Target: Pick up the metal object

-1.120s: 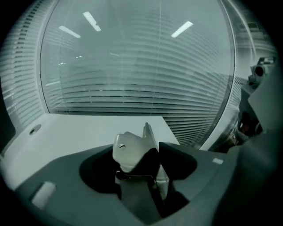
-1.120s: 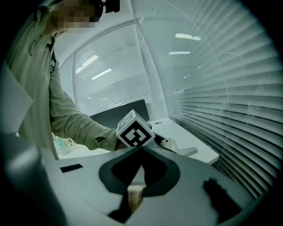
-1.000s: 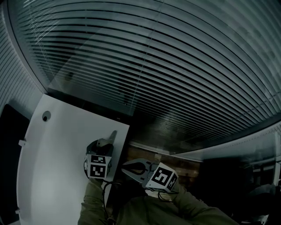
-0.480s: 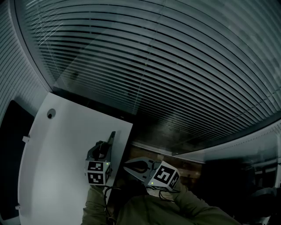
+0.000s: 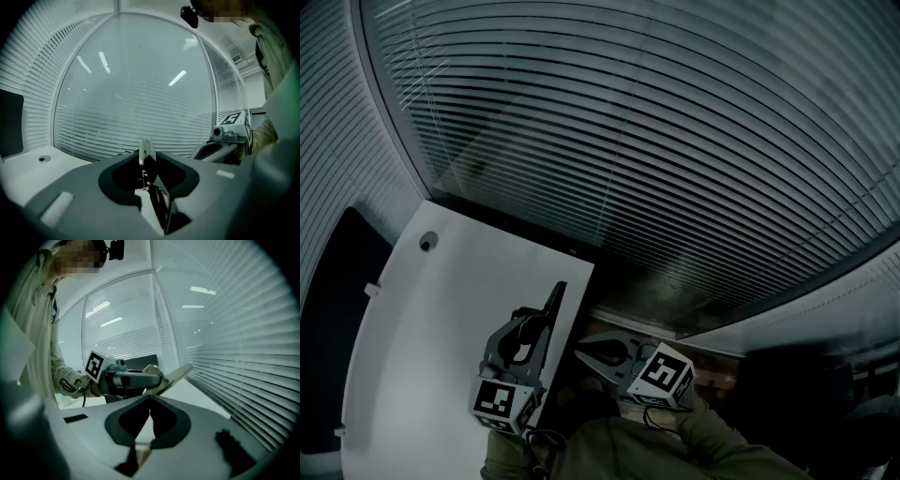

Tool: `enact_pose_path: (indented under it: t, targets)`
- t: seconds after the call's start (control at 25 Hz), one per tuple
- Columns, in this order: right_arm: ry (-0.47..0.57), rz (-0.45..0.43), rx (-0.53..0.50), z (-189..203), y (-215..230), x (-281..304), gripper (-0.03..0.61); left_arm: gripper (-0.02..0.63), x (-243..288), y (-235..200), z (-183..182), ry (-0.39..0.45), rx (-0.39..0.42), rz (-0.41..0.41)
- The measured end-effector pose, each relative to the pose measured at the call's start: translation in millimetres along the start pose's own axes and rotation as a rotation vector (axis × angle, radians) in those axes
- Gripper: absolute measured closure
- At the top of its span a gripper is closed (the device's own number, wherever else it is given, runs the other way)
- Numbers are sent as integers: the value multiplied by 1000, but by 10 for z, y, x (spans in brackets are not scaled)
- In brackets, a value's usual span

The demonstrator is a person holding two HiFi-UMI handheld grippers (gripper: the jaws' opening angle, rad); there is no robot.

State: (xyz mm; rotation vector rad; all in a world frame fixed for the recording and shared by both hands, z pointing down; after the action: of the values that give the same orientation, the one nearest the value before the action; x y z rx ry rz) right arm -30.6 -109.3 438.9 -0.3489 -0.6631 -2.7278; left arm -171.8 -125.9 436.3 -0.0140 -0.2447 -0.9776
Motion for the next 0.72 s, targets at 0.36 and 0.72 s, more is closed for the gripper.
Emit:
enact_pose_path:
  t: [0.36, 0.72]
  targets:
    - [87, 5, -40, 64, -359, -286, 575, 502, -709, 422, -401, 119, 46, -45]
    - [142, -31, -81, 160, -797, -876, 574, 502, -1184, 1044, -563, 116, 14, -132]
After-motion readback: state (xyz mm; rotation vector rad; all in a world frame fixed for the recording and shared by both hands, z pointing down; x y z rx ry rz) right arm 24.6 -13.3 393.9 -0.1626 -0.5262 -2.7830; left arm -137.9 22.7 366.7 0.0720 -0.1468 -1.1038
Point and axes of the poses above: the fingertips, and each gripper's own axes: x forward along the fingers, y to its right, z out of its underside, the point moved 6 cm from there along -x, backward along the fingers, and after that the axes turned 13 degrees about x, right-handed, at the moved point
